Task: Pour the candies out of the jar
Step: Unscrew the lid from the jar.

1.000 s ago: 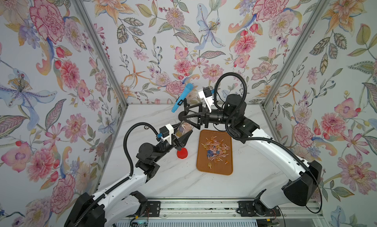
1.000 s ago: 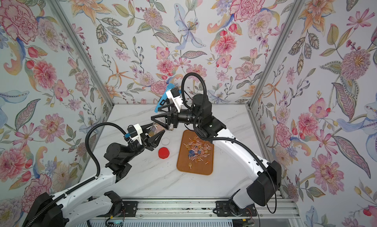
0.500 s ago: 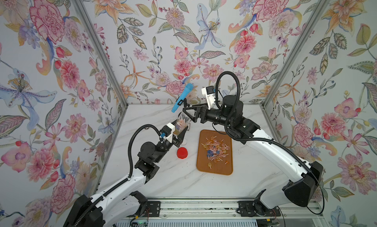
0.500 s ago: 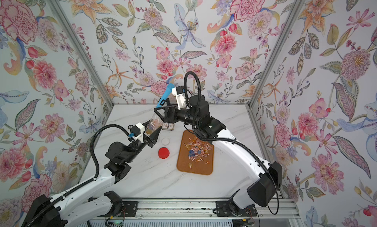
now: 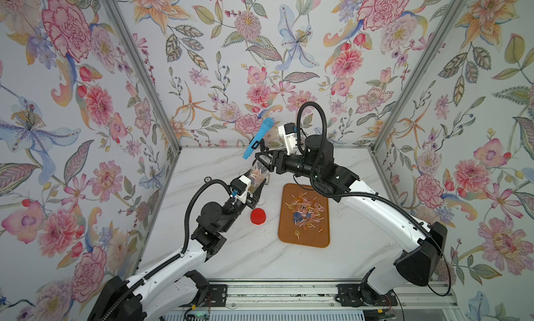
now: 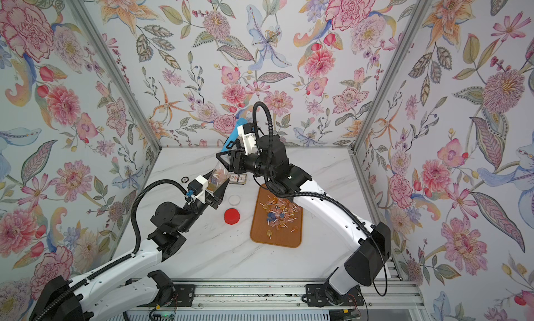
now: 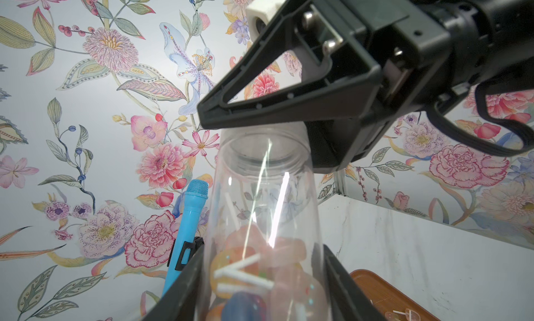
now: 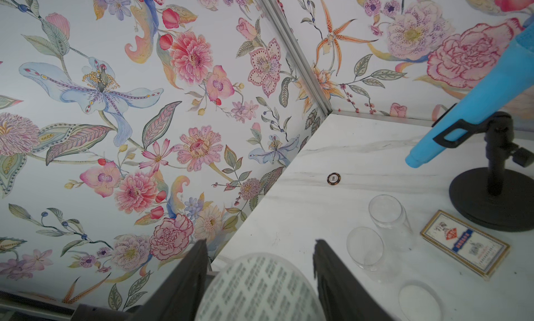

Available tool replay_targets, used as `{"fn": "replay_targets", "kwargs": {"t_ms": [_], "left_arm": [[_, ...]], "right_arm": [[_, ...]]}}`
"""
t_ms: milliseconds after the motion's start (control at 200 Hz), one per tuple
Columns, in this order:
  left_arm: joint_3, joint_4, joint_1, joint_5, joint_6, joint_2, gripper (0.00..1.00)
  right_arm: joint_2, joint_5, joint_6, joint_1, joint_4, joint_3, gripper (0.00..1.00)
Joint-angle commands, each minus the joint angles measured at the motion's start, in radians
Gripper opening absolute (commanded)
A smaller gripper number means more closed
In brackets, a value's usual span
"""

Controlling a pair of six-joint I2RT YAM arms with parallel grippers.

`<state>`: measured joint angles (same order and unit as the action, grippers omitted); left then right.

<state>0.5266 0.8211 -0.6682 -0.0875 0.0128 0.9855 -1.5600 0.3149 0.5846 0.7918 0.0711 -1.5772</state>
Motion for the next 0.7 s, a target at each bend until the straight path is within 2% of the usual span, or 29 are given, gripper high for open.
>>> {"fn": "replay_targets", "kwargs": {"t_ms": [0,100,185,260,390,455,545,696], "left_arm": [[-0.004,0.034,-0.016,0.026,0.025,-0.029,0.00],[-0.005,0.039,-0.018,0.021,0.006,-0.030,0.00],[-0.008,0.057,-0.014,-0.017,-0.028,-0.026,0.00],[0.004,0.068,0.002,-0.112,-0.072,-0.010,0.00],[0.009,0.167,0.049,-0.327,-0.195,0.030,0.00],[0.010,0.249,0.077,-0.434,-0.282,0.061,0.00],[0.020,0.306,0.090,-0.513,-0.346,0.087,0.00],[0.030,0.284,0.090,-0.521,-0.339,0.081,0.00]], "right_arm": [[-0.001,-0.022,0.002,0.012,0.003,-0.029,0.53],[0.003,-0.012,-0.008,0.015,-0.004,-0.028,0.44],[0.010,0.070,-0.041,0.011,-0.052,-0.016,0.36],[0.017,0.216,-0.085,0.000,-0.135,0.002,0.30],[0.031,0.606,-0.115,-0.019,-0.375,0.072,0.26],[0.042,0.723,-0.128,-0.017,-0.439,0.100,0.22],[0.061,0.775,-0.177,-0.017,-0.416,0.117,0.19],[0.080,0.754,-0.218,-0.027,-0.366,0.126,0.18]]}}
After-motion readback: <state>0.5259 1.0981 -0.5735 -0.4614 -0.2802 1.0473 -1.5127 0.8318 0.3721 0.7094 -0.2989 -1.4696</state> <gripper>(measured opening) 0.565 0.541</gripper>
